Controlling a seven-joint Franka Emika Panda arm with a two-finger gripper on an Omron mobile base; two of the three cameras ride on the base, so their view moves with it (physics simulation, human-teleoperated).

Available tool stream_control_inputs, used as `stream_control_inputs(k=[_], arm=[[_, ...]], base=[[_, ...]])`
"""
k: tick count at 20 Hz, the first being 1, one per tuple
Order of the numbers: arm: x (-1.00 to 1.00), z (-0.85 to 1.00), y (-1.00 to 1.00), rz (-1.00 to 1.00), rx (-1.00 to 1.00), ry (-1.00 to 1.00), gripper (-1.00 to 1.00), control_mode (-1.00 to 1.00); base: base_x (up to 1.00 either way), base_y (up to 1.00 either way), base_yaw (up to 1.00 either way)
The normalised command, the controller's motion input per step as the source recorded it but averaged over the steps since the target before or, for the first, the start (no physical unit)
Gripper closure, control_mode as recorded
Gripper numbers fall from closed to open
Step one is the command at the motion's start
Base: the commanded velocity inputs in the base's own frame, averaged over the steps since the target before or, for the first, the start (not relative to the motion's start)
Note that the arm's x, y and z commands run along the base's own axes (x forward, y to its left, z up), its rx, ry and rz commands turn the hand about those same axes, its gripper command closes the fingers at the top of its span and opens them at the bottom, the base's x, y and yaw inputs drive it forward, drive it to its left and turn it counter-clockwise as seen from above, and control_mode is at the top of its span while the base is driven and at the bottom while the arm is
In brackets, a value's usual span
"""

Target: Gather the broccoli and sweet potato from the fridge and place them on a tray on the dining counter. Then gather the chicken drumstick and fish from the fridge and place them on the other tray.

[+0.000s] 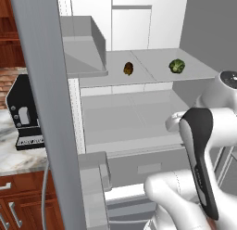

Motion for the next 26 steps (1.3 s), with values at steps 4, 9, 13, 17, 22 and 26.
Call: stream_control_inputs(k=[4, 9, 13, 17, 22, 26], arm=[[-0.23, 0.24, 0.00, 0.00, 0.00, -0.05, 1.00, -1.00], [-0.16, 0.19, 0.00, 0.00, 0.00, 0.00, 1.00, -1.00], [-0.01, 0.09, 0.00, 0.00, 0.00, 0.00, 1.00, -1.00], [0.00, 0.01, 0.00, 0.00, 0.00, 0.00, 1.00, -1.00], [0.00, 0.00, 0.00, 0.00, 0.00, 0.00, 1.00, -1.00], [0.00, 0.00, 0.00, 0.00, 0.00, 0.00, 1.00, -1.00]], base=[[0.00, 0.00, 0.00], [0.00, 0.00, 0.00], [0.00, 0.00, 0.00], [0.00, 0.00, 0.00], [0.00, 0.00, 0.00], [0.00, 0.00, 0.00]])
